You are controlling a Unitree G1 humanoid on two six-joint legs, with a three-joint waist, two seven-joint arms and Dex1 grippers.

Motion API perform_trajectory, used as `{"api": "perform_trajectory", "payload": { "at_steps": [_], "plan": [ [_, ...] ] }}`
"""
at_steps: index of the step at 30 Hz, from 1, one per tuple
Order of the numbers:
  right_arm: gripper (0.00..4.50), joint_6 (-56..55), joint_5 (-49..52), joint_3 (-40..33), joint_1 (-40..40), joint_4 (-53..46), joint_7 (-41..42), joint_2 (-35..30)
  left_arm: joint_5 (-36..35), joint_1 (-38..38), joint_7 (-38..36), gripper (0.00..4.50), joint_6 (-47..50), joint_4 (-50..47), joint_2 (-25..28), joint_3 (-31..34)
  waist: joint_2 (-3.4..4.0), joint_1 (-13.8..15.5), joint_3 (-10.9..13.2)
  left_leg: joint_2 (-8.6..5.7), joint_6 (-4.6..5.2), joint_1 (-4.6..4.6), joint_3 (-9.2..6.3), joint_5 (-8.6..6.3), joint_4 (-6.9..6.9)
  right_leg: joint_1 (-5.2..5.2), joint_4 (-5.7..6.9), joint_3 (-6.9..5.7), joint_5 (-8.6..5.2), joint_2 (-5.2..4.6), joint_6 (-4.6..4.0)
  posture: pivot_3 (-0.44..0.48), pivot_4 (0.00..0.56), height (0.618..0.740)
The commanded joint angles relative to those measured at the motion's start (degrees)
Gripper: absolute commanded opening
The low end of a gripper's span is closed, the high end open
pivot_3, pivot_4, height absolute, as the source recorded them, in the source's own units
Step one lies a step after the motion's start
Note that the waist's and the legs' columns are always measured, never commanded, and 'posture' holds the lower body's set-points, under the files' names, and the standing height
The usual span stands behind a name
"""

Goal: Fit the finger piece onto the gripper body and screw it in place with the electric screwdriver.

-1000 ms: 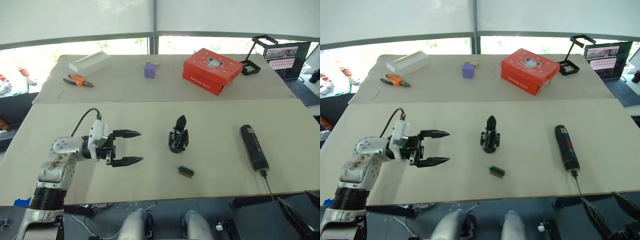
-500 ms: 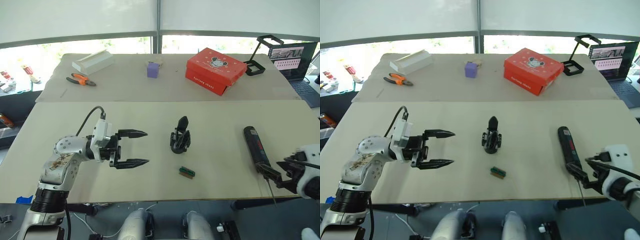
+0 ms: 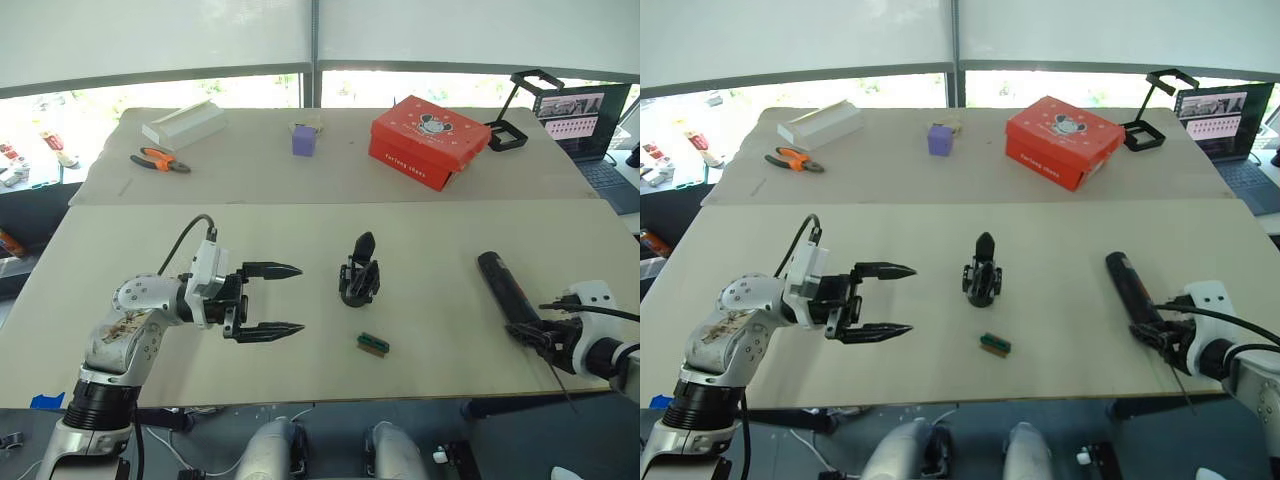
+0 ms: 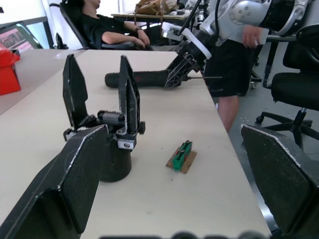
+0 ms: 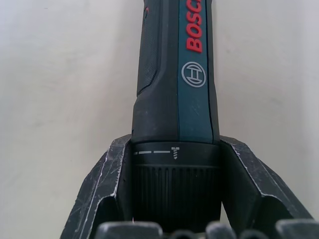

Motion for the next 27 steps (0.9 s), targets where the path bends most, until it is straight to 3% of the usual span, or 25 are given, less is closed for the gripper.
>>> {"api": "perform_trajectory", "payload": {
  "at_steps": [1,5,8,13,18,20,24,27],
  "plan": [
    [1.94,3.4,6.7,-8.3,2.3,-12.9,1.9,0.0,-1.6,0.6,-1.0,4.5,0.2,-2.5,0.7,-0.2,0.14,0.0,0.1,0.0,-0.01,-0.01,0.0,0.01,0.0,-0.02,0.01,0.0,0.0,0.0,0.0,0.0,0.15,0.74],
    [1.94,10.2,11.4,-10.3,6.5,-24.1,-1.8,2.0,-1.9,1.2,-1.3,4.5,0.3,-2.9,1.0,-0.1,0.12,0.0,0.1,0.06,-0.07,0.01,-0.05,0.03,-0.05,0.0,0.0,-0.01,0.0,0.04,-0.01,0.0,0.15,0.74],
    [1.94,10.1,9.7,-5.9,10.0,-29.0,-4.6,3.9,-1.3,1.1,-1.4,4.5,-0.3,-2.1,0.4,-0.8,0.1,0.3,0.1,0.04,-0.05,0.01,-0.08,0.01,-0.03,0.03,-0.02,-0.01,0.0,0.02,0.0,0.0,0.15,0.74],
    [1.94,4.2,2.9,1.7,13.4,-28.5,-6.7,6.2,-1.3,0.5,-1.3,4.5,-0.2,-2.0,-0.2,-1.6,0.1,0.3,0.1,-0.01,-0.02,-0.02,-0.06,-0.01,-0.02,0.0,-0.07,0.02,-0.01,0.0,0.03,0.0,0.15,0.74],
    [1.94,4.1,2.5,3.0,12.8,-27.1,-5.6,6.9,-1.6,0.8,-1.0,4.5,0.2,-2.3,0.1,-1.6,0.09,-0.1,0.1,0.03,-0.08,0.01,-0.05,0.03,-0.03,-0.01,-0.04,0.02,-0.01,0.06,0.02,0.0,0.15,0.74],
    [2.99,7.5,4.4,2.9,11.7,-26.9,-4.1,4.8,-1.7,0.9,-0.9,4.5,0.5,-2.6,0.2,-1.6,0.09,-0.2,0.1,0.03,-0.07,0.02,-0.05,0.03,-0.03,0.0,-0.03,0.03,-0.01,0.06,0.02,0.0,0.15,0.74],
    [4.37,13.3,8.0,1.6,9.2,-27.4,-1.4,-0.5,-1.8,0.9,-0.8,4.5,0.7,-2.9,0.4,-1.6,0.05,0.0,0.1,0.03,-0.05,0.02,-0.06,0.01,-0.03,0.0,-0.05,0.03,-0.01,0.05,0.01,0.0,0.15,0.74],
    [4.48,18.4,11.9,1.1,7.2,-27.6,2.7,-6.9,-1.9,0.9,-0.8,4.5,1.1,-3.2,0.5,-1.7,0.06,0.1,0.1,0.03,-0.03,0.0,-0.09,0.01,-0.03,0.0,-0.07,0.0,-0.01,0.05,0.0,0.0,0.15,0.74]
  ]
}}
